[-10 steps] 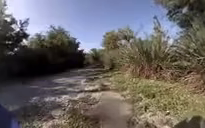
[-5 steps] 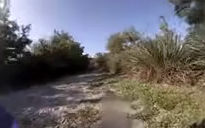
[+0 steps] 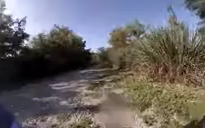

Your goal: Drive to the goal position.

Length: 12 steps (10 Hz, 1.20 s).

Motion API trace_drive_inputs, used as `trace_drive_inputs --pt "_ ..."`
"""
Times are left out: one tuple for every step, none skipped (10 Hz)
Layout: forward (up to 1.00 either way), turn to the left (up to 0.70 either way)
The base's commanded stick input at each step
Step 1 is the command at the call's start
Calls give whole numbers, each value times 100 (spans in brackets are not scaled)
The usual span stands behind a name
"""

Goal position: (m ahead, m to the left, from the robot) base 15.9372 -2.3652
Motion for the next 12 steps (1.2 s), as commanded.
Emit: trace_drive_inputs --pt "70 0" --pt "70 0" --pt "70 0" --pt "70 0" --pt "70 0" --pt "70 0" --pt "70 0" --pt "70 0" --pt "70 0" --pt "70 0" --pt "70 0" --pt "70 0"
